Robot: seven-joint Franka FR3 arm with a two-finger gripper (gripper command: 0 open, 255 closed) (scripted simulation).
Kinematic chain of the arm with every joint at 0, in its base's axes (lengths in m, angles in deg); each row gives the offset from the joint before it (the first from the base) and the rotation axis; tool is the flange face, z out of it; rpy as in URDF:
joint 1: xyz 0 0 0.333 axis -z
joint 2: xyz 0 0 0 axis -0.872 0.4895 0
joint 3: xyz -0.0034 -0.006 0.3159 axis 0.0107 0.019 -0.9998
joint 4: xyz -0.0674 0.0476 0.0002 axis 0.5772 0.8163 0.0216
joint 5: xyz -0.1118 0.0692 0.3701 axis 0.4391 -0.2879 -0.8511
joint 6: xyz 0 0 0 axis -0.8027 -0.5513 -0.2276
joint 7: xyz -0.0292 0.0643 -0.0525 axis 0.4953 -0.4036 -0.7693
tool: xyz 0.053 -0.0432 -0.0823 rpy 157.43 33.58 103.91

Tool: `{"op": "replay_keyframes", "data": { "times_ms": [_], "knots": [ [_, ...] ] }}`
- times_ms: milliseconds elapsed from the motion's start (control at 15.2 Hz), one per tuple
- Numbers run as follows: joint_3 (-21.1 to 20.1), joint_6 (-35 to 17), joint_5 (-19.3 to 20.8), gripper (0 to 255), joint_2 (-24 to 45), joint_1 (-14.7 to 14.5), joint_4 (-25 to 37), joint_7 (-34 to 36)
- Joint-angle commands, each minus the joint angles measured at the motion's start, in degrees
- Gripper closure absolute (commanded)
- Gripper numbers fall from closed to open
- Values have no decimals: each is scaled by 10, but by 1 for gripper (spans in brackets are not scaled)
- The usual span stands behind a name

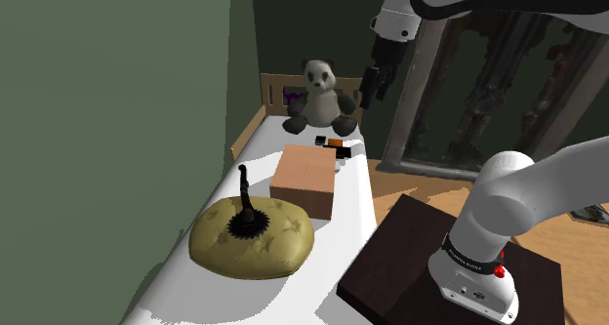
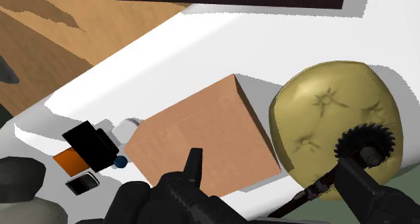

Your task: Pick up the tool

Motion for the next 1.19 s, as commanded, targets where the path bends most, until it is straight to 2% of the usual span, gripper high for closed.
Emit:
{"op": "replay_keyframes", "data": {
  "times_ms": [0, 660, 1122],
  "knots": [
    [0, 0, 0, 0, 0, 0, 0, 0],
    [-120, -150, -30, 0, 129, 9, -18, 180],
    [-198, -240, -3, 0, 269, 29, 26, 320]
  ]
}}
